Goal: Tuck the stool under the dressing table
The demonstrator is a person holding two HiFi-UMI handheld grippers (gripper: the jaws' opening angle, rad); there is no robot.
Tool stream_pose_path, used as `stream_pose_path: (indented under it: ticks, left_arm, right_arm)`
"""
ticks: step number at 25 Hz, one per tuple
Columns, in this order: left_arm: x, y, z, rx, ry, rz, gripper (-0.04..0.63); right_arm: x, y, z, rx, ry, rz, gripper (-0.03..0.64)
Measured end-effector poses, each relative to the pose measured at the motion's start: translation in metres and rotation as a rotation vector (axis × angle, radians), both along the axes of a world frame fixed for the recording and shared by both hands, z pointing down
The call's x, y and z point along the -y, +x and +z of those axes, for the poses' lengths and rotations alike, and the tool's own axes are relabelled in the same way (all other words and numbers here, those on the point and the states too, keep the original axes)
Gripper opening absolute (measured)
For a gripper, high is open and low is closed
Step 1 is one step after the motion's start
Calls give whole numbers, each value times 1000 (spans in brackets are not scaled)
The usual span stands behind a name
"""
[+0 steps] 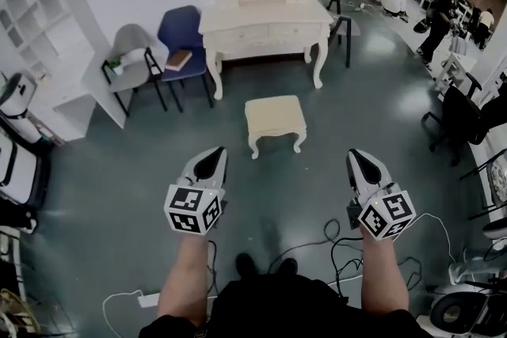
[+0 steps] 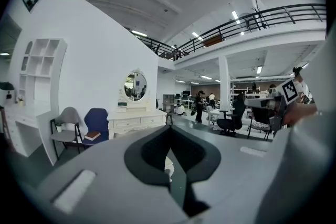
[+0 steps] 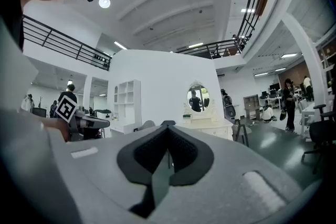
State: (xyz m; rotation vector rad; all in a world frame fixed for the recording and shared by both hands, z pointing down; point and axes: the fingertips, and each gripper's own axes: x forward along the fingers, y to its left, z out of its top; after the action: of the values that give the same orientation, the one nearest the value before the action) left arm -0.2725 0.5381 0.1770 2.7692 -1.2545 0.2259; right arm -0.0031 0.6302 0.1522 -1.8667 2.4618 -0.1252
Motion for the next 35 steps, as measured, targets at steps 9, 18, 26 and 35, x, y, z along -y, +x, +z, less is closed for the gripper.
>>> stream_pose_path:
  ticks: [9, 18, 26, 35]
  left_arm:
    - [-11, 32, -6, -5, 8, 9, 17]
    - [-23, 70, -2, -18, 4, 38, 17]
    - [4, 104, 7, -38, -27, 81, 17]
    - [84, 133, 28, -70, -65, 102, 17]
  right_arm:
    - [-21, 31, 2, -85, 17, 48, 2]
    - [-45, 65, 19, 3, 1, 43, 3]
    - [-29, 81, 34, 27, -73, 39, 3]
    - [40, 107, 49, 19, -127, 57, 3]
